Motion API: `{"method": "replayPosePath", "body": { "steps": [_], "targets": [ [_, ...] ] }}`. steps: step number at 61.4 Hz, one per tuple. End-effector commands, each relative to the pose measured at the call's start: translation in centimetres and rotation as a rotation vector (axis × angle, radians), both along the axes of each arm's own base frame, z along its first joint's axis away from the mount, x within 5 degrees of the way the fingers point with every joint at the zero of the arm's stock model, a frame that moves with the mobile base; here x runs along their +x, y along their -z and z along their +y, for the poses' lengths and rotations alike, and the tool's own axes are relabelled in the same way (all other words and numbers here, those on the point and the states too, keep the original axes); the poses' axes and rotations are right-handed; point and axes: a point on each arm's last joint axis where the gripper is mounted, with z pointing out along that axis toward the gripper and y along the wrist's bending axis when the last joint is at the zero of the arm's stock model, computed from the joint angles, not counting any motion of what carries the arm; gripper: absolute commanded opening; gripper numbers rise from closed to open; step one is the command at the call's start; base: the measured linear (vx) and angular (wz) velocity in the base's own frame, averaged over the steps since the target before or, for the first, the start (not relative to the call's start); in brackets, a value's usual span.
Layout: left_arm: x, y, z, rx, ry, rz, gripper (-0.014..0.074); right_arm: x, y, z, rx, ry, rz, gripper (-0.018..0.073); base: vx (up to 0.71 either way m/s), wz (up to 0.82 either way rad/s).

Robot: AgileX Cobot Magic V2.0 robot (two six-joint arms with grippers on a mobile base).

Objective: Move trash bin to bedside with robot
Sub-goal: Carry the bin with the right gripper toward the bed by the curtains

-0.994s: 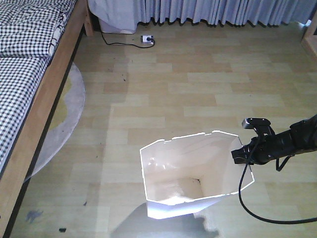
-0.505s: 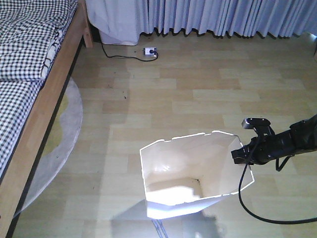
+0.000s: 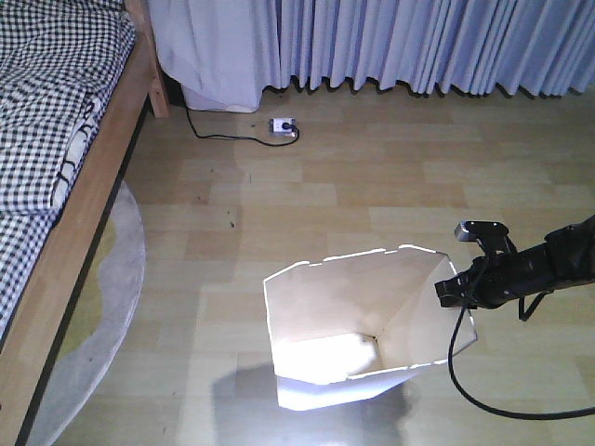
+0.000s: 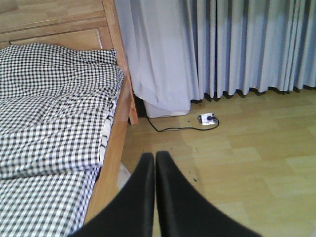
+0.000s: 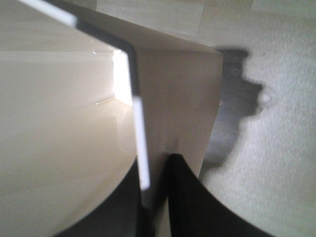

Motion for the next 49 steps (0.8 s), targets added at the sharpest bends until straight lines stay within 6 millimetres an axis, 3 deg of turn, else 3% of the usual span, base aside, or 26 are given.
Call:
{"method": "replayPosePath", "body": {
  "steps": [1, 49],
  "targets": [
    [0.13, 0.27, -0.14, -0.012, 0.016, -0.053, -0.0006, 1.23, -3.66, 1.05, 0.177, 0.005, -0.080, -0.0007, 0.42, 0.04],
    [0.13, 0.27, -0.14, -0.012, 0.016, -0.053, -0.0006, 1.23, -3.66, 1.05, 0.176, 0.005, -0.080, -0.0007, 0.40, 0.06]
  ]
}}
